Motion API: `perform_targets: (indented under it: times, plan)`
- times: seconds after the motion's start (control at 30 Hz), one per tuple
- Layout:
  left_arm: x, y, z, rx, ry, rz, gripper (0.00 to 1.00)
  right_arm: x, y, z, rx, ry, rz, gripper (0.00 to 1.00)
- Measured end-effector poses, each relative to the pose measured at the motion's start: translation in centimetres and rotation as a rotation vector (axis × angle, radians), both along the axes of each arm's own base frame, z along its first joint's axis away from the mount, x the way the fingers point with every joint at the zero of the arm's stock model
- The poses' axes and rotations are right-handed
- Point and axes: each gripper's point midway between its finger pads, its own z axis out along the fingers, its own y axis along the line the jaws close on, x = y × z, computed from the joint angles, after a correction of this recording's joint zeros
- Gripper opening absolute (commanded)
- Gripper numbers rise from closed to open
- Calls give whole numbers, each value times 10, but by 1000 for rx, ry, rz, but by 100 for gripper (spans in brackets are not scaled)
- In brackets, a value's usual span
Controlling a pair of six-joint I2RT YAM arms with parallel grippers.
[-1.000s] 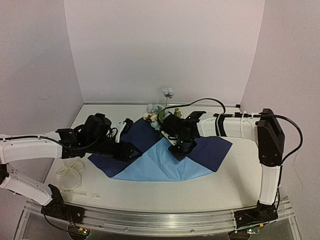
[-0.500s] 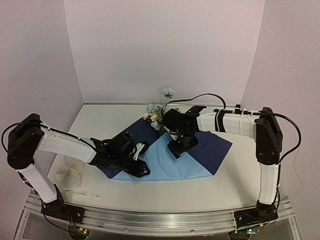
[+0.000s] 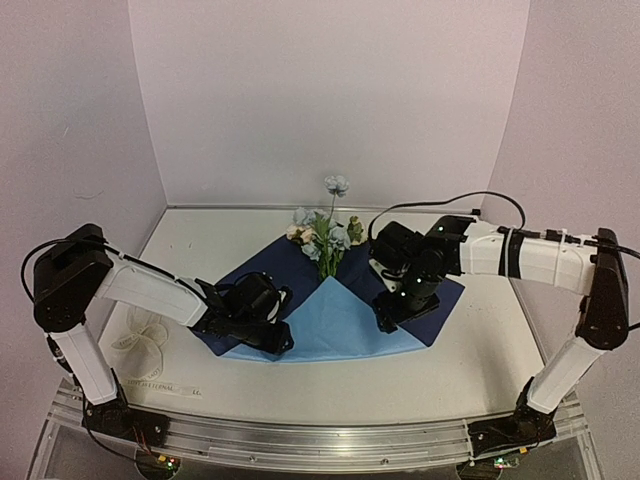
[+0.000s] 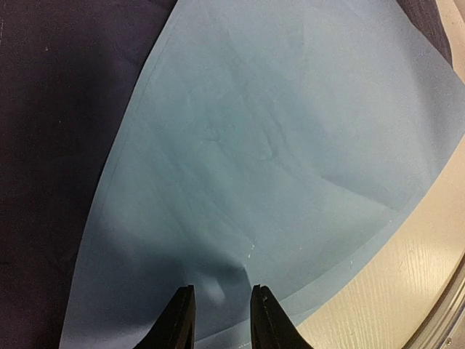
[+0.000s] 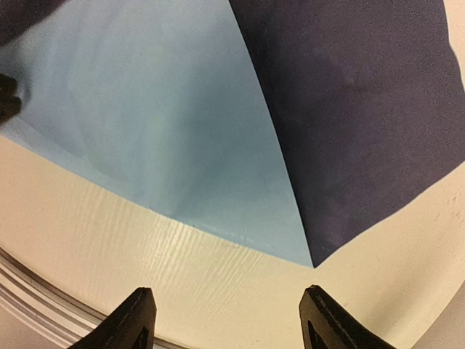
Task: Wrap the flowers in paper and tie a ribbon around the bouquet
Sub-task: Pick up the right corner of the flattened wrapping paper from the center of the board.
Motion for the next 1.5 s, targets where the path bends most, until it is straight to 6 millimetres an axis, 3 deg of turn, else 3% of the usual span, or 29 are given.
perform_targets:
  times: [0.2,0.3,0.43,0.5,0.63,0.9,1.17,1.5]
  plan:
    - [4,3,-1,7,-2,16,28,-21,-33,-32,-23,64,-127,73]
    - [6,5,-1,9,-2,23,28,-22,-42,-40,8,57,-214,67]
    - [10,8,-1,11,-3,32,28,-18,-42,-51,71,35,-313,53]
    - [12,10,-2,12,-4,36,28,-14,-36,-52,105,23,-339,51]
    - [19,15,-1,14,-6,51,28,-2,-27,-53,173,-21,-393,52]
    - [26,28,-2,37,-2,58,28,-9,-49,-89,182,-49,-544,59]
    - [25,27,-2,40,-5,41,28,-1,-53,-103,283,-106,-705,62]
    - [23,26,-1,40,7,34,28,-3,-69,-91,374,-181,-833,64]
